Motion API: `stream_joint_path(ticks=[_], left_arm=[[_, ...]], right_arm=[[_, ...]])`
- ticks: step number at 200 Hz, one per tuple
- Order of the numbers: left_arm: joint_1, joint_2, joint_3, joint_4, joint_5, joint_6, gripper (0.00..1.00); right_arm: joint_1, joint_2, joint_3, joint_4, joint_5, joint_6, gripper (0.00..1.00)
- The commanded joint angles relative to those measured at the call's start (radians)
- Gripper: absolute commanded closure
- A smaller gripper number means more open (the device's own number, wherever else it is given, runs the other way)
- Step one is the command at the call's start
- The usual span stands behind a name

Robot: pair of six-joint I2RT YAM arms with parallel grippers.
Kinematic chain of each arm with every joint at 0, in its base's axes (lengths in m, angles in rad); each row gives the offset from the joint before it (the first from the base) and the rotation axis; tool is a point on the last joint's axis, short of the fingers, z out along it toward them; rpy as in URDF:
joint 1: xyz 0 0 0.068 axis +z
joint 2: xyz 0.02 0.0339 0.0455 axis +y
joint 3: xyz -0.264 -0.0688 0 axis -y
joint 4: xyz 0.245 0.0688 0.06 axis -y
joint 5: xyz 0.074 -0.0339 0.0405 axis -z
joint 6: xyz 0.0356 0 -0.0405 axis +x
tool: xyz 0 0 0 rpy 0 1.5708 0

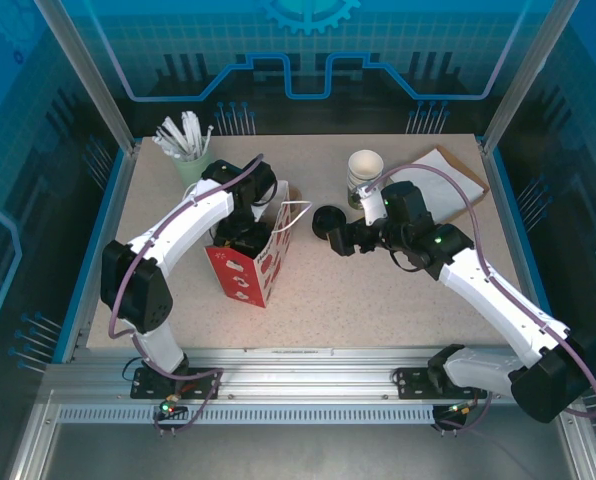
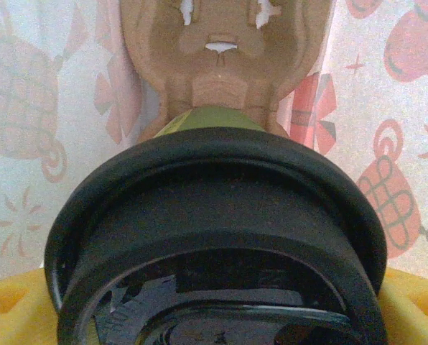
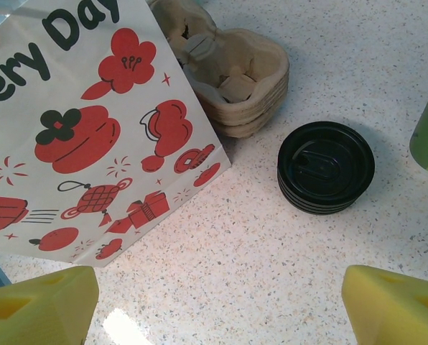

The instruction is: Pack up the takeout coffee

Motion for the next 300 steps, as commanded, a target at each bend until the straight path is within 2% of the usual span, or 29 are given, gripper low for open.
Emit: stream_joint_path(ticks=[1, 91, 105, 234, 300], left_arm=[[0.007, 0.002, -0.008, -0.006, 0.009, 0.006, 0.49], [0.007, 0.0, -0.008, -0.012, 0.005, 0.01, 0.5], [0.007, 0.0, -0.009, -0.012, 0.005, 0.011, 0.49], [0.007, -0.036, 0.052, -0.113, 0.018, 0.025, 0.51], [0.008, -0.017, 0.018, -0.114, 0.042, 0.036, 0.51]], right_arm=[[0.014, 0.005, -0.011, 0.017, 0.007, -0.01, 0.1], [0.015, 0.007, -0.011, 0.015, 0.013, -0.013, 0.05], [0.017, 0.007, -0.01, 0.016, 0.014, -0.013, 0.0], [0.022, 0.014, -0.01, 0.014, 0.022, -0.018, 0.0], [0.023, 0.028, -0.007, 0.014, 0.016, -0.018, 0.0]])
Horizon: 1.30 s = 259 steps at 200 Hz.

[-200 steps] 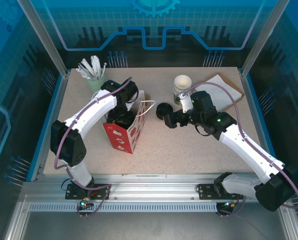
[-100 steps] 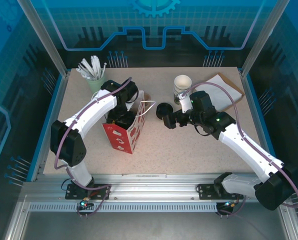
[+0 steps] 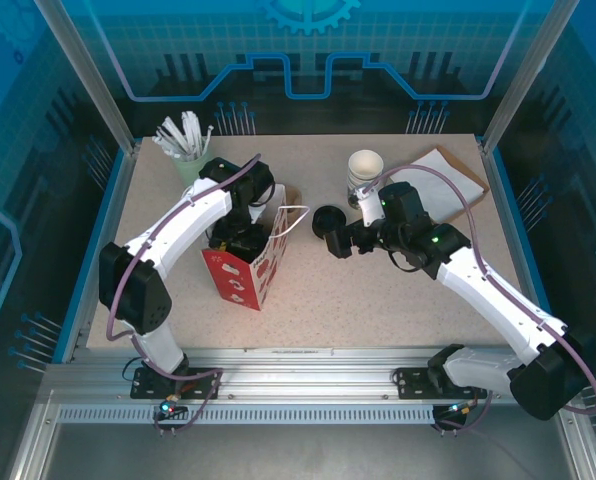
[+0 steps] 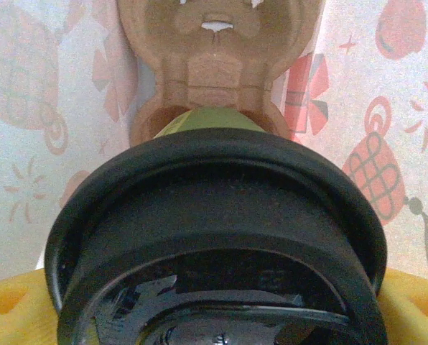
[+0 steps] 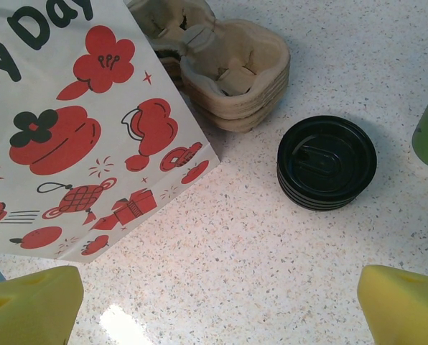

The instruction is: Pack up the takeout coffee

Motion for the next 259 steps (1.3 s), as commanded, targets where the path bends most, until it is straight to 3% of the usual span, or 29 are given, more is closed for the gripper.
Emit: stream_joint_path(ticks=[1, 259], left_arm=[[0.008, -0.007, -0.006, -0.029, 0.033, 0.025, 0.51], [0.007, 0.014, -0.005, -0.019, 0.015, 0.036, 0.51]], right_arm=[[0.017, 0.014, -0.004, 0.014, 0.009, -0.01, 0.0], [0.02, 0.024, 0.002, 0.011, 0.012, -0.011, 0.0]])
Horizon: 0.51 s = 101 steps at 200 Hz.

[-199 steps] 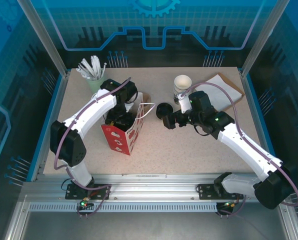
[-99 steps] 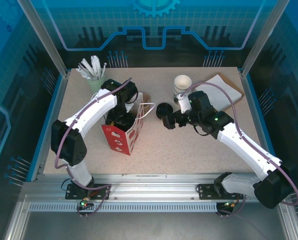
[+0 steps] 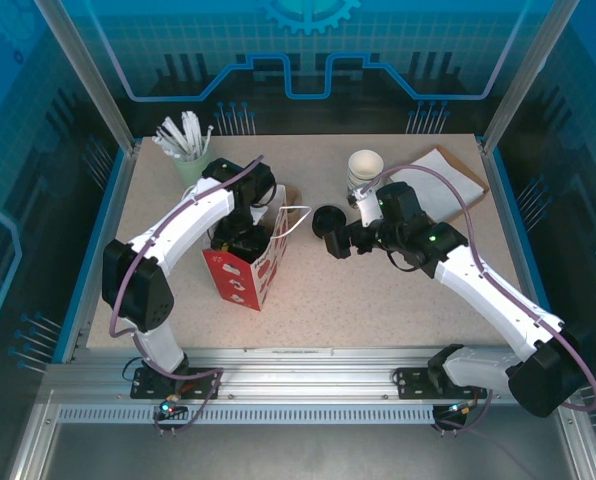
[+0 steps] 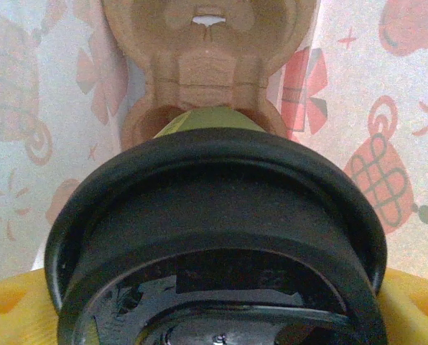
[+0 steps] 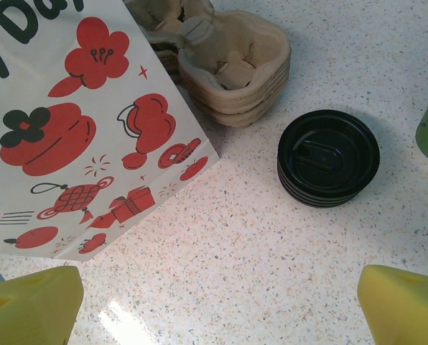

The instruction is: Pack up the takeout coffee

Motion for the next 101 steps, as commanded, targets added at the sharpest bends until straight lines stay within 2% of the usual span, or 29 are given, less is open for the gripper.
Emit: stream_joint_path(ticks=[1, 101], left_arm=[[0.007, -0.006, -0.001, -0.023, 0.001, 0.017, 0.51], [0.007, -0.013, 0.037, -0.083, -0.018, 0.017, 0.52]], right_arm=[[0.017, 0.007, 0.001, 0.011, 0.012, -0.011, 0.0], [0.017, 0.01, 0.001, 0.011, 0.016, -0.013, 0.0]])
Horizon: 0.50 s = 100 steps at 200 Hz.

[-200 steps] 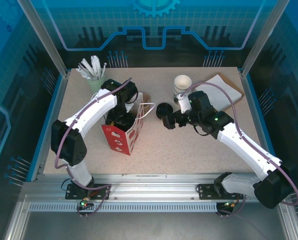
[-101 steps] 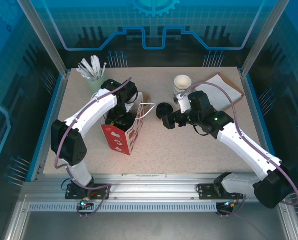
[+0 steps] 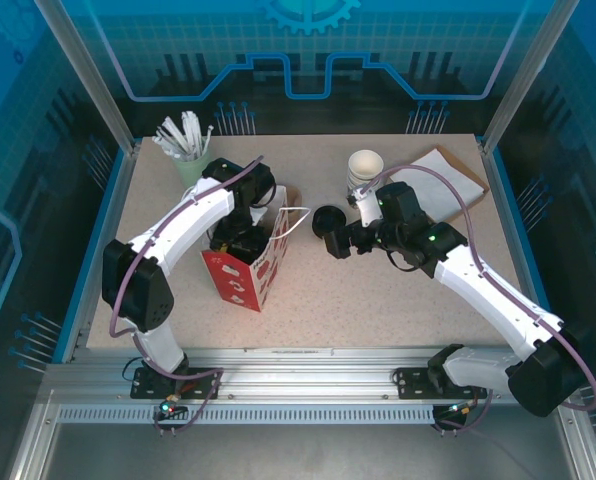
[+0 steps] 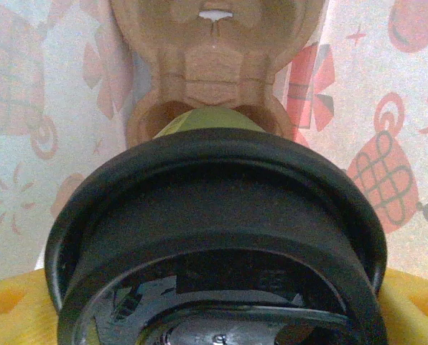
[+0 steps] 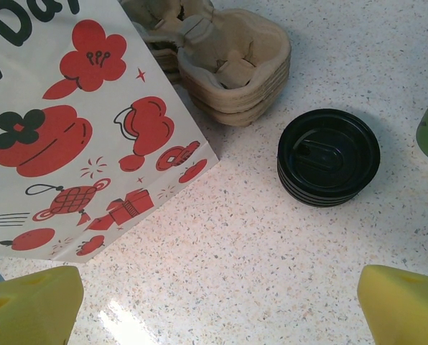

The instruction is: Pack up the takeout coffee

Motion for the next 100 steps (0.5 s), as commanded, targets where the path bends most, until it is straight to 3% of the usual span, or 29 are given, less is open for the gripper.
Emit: stream_joint_path(ticks=[1, 100], left_arm=[[0.007, -0.014, 0.034, -0.06, -0.017, 0.017, 0.52], [0.007, 0.004, 0.031, -0.058, -0.015, 0.025, 0.52]], right_arm=[[0.016, 0.008, 0.0, 0.011, 0.015, -0.013, 0.0], [0.019, 0.004, -0.003, 0.01, 0.019, -0.014, 0.0]])
